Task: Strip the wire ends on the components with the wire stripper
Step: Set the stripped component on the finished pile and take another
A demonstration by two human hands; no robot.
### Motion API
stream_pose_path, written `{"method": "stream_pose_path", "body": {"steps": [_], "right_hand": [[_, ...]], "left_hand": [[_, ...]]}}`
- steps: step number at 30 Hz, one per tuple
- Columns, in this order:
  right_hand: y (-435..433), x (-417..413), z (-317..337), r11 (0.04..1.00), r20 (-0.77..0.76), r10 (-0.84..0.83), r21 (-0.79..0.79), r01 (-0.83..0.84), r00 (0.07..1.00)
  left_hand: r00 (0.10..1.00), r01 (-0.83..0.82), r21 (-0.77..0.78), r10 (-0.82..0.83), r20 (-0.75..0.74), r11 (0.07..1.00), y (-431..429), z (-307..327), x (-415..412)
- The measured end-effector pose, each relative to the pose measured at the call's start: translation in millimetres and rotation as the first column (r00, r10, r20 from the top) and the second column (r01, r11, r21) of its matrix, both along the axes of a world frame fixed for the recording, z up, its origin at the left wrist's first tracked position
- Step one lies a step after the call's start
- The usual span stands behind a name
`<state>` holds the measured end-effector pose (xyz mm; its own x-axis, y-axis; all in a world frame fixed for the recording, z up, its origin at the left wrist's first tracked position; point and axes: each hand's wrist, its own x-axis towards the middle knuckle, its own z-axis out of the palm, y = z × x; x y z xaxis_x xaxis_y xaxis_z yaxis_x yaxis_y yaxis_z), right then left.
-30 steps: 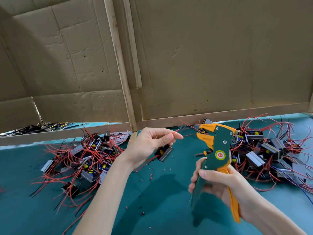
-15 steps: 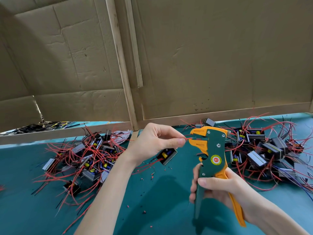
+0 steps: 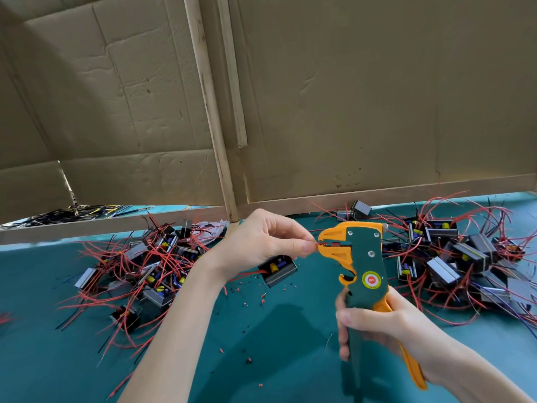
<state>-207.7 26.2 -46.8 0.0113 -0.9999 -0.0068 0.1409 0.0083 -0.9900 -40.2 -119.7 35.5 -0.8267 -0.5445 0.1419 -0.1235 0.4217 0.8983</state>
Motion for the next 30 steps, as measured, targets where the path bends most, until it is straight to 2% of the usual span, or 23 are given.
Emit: {"method": "stream_pose_path", "body": {"steps": [5,9,15,19,25,30], "right_hand": [[3,10,4,0.997,-0.063,-0.082,-0.018,0.081,0.995],[-1,20,-7,0.973,-0.05,-0.232,-0.012,0.232,0.971],[-8,11,-7,1.0,0.196,-0.025,0.01,0.023,0.98],[-13,2,-12,0.995,0.285,-0.1,0.021,0.098,0.953],[-17,-4,-14,0.966,0.361,-0.245,0.175,0.192,0.9],[-17,-2,-14,0.94,0.384,-0.282,0.292,0.175,0.879]], "left_hand": [[0.999,0.032,-0.013,-0.031,0.043,0.999,-2,2,6],[0.997,-0.01,-0.036,0.013,0.073,0.999,-4,1,6],[0.996,-0.066,-0.045,0.068,0.053,0.997,-8,-2,6],[0.99,-0.131,-0.043,0.128,-0.066,0.99,-11,-2,5],[0.922,-0.228,-0.029,0.206,-0.329,0.973,1,8,-10],[0.812,-0.232,0.152,0.277,-0.514,0.961,27,16,-63]]}}
